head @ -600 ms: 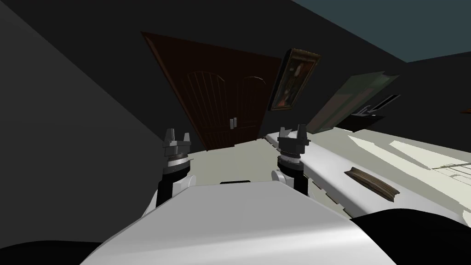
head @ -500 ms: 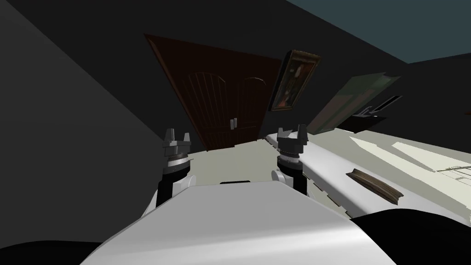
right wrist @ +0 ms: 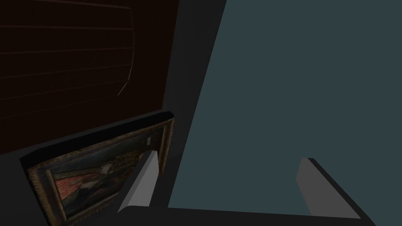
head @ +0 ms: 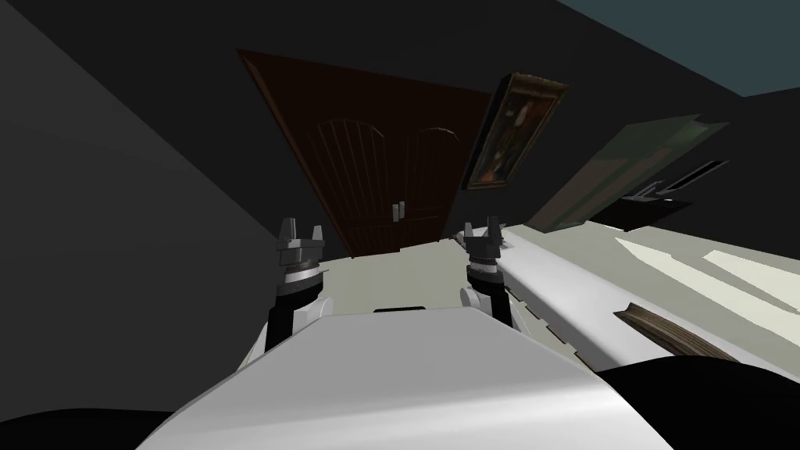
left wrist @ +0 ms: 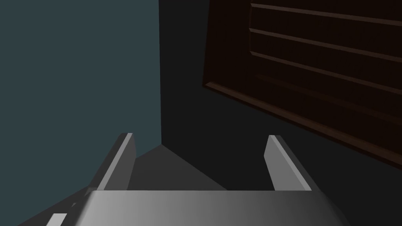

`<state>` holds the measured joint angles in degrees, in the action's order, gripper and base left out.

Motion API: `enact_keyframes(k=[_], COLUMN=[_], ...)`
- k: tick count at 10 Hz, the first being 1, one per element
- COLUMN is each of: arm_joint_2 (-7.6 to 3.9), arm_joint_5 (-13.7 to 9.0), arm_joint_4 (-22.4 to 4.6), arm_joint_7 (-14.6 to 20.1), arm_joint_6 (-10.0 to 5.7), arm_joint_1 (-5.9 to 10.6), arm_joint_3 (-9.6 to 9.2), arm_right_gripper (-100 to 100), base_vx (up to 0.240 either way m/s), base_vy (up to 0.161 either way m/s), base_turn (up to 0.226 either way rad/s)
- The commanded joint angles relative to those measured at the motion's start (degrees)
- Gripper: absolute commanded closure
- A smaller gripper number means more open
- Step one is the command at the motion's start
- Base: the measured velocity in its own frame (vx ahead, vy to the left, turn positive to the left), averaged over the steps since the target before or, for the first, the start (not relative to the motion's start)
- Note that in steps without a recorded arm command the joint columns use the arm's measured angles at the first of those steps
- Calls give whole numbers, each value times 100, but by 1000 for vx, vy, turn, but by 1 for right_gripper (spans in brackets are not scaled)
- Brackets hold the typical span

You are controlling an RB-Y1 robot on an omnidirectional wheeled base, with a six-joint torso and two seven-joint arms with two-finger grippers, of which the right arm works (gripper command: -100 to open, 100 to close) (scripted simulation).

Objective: Pull the door open

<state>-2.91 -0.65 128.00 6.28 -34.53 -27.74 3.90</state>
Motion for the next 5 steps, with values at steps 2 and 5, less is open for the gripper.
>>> enact_keyframes(k=[2, 5], arm_joint_2=[-82, -127], arm_joint_5=[154, 248], arm_joint_4=[-375, -650], arm_joint_7=[88, 146], arm_joint_6=[207, 304], arm_joint_1=[168, 278], arm_joint_3=[110, 185], arm_right_gripper=[-100, -100], base_vx=[182, 118], base_vy=[-30, -31], base_turn=[96, 51])
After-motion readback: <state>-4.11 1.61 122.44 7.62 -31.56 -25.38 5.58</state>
